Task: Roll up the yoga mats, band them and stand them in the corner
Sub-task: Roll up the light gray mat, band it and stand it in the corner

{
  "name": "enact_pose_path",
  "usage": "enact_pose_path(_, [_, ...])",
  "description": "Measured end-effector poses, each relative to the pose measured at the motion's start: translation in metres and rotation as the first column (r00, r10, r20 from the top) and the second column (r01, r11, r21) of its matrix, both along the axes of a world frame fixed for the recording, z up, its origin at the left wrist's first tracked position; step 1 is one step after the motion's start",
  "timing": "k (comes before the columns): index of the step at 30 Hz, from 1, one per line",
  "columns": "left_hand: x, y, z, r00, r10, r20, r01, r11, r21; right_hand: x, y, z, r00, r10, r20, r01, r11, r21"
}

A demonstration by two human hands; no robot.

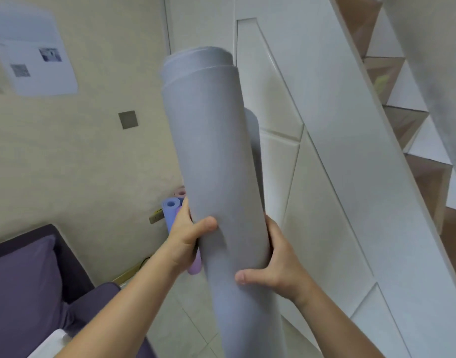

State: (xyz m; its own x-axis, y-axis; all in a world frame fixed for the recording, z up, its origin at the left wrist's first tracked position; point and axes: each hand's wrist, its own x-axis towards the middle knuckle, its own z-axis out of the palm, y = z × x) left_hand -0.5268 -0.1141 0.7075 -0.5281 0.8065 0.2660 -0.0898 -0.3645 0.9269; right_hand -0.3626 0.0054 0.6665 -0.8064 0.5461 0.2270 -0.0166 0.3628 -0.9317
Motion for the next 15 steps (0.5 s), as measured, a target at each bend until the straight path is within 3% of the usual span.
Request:
enact_pose_path(4, [-0.002,0.003,-0.008,0.996,-0.039,0.086,0.041,0.999,-0.018,-0.005,0.013,-0.001,0.988,0.145,0.055,-0.14,0.987,-0.083])
enact_pose_path(7, [-0.001,0.005,-0.016,0.991,0.02,0.129,-0.019,1.0,-0.008,0.001,0.009,0.001,0.981,0.074,0.18,-0.099,0.986,0.137])
enact_pose_path(8, [-0.002,0.005,-0.018,0.991,0.023,0.132,-0.023,1.0,-0.004,0.006,0.007,0.002,0.986,0.007,0.165,-0.048,0.967,0.249])
enact_pose_path(10, [-0.009,0.005,-0.017,0.991,0.018,0.132,-0.016,1.0,-0.011,0.015,0.006,0.003,0.983,-0.147,-0.11,0.176,0.929,0.324])
enact_pose_path(12, [-0.015,0.005,-0.015,0.992,-0.011,0.127,0.014,1.0,-0.015,0.02,0.023,-0.001,0.866,-0.383,-0.322,0.428,0.9,0.08])
enact_pose_path(13, [-0.015,0.005,-0.015,0.992,-0.03,0.121,0.032,0.999,-0.013,0.02,0.033,0.004,0.846,-0.437,-0.306,0.436,0.897,-0.076])
enact_pose_path(15, [-0.014,0.007,-0.016,0.994,-0.048,0.103,0.051,0.998,-0.03,0.02,0.048,0.004,0.946,-0.222,-0.235,0.144,0.94,-0.309])
